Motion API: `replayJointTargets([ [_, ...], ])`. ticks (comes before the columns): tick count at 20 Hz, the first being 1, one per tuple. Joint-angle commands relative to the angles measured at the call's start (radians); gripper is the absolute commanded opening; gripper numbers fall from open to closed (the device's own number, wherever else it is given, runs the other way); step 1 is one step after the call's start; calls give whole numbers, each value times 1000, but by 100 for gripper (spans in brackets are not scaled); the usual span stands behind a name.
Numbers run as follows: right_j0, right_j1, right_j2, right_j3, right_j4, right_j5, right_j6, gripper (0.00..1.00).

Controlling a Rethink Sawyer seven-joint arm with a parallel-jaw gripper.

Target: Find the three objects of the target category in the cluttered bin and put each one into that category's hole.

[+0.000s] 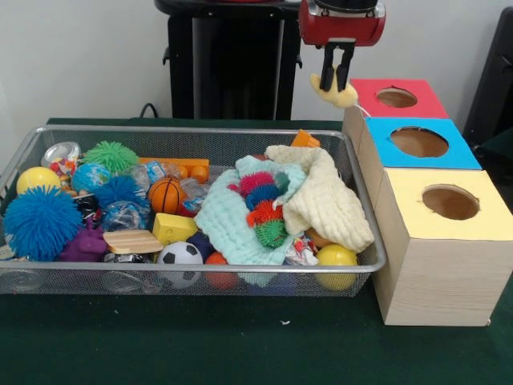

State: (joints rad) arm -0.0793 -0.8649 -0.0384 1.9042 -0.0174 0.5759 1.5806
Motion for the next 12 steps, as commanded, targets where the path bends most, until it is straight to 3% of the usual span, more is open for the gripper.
replayJointTargets([
  [1,-26,15,42,77,109,25,230,0],
  [4,-43,15,65,110,157,12,224,0],
  [7,3,19,32,111,146,6,244,0],
  [12,54,23,34,147,194,-36,279,0],
])
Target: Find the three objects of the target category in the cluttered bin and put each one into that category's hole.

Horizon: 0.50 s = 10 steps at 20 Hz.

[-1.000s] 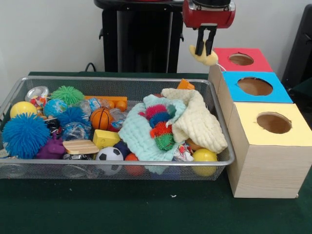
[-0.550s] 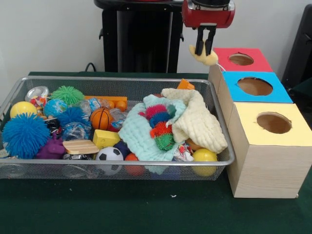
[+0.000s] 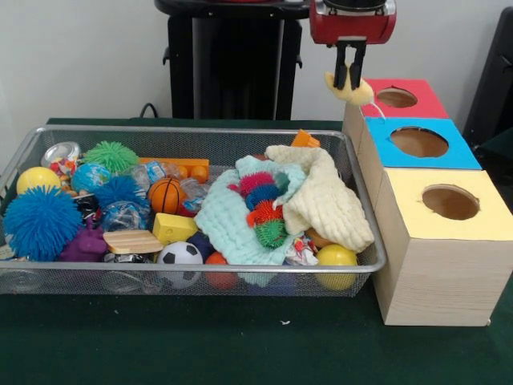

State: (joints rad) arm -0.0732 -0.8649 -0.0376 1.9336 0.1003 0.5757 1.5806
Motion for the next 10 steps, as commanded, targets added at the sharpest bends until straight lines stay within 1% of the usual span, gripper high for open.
replayJointTargets([
  [1,70,27,19,110,71,-33,291,0],
  [4,114,30,1,111,90,-27,320,0],
  [7,140,20,-3,125,128,-10,338,0],
  [10,154,30,5,140,151,-19,323,0],
])
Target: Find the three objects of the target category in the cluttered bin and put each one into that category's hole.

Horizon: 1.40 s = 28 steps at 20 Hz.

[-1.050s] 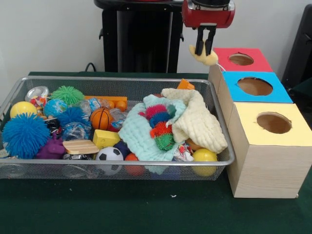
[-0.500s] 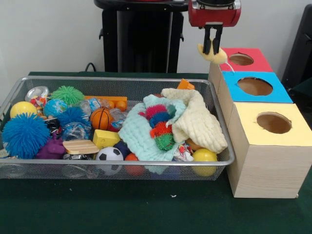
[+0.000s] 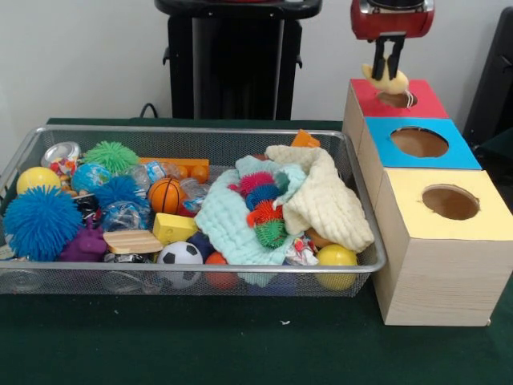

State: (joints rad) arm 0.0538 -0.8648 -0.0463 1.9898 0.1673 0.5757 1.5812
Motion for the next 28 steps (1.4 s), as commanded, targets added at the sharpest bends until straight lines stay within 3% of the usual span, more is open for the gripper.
replayJointTargets([
  [1,31,34,17,90,92,-29,316,0],
  [8,53,62,25,134,134,-103,296,0],
  [20,108,118,-94,61,11,-185,220,0],
  [28,112,117,-87,76,54,-207,216,0],
])
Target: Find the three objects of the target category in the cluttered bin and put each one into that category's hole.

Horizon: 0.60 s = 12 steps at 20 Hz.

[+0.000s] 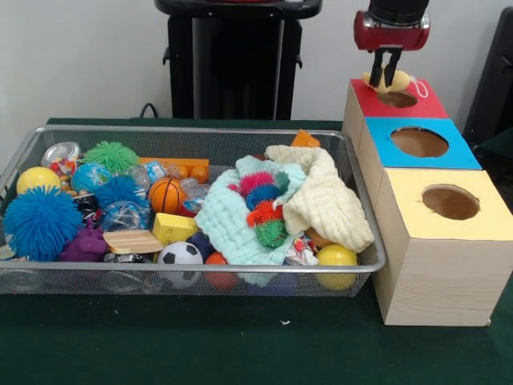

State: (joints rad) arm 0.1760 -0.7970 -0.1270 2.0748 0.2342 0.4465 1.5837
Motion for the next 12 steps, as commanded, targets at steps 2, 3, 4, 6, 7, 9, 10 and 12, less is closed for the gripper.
replayJointTargets([
  [2,-13,38,1,-11,5,-62,219,0],
  [3,-16,33,7,-12,16,-53,224,0],
  [4,-18,25,10,-13,25,-38,228,0],
  [6,-22,7,14,-13,46,-12,241,0],
  [7,-20,0,11,-21,51,8,245,0],
  [9,-17,-13,8,-36,61,46,254,0],
  [10,-18,-17,9,-43,64,61,254,0],
  [12,-18,-21,8,-59,65,94,252,0],
])
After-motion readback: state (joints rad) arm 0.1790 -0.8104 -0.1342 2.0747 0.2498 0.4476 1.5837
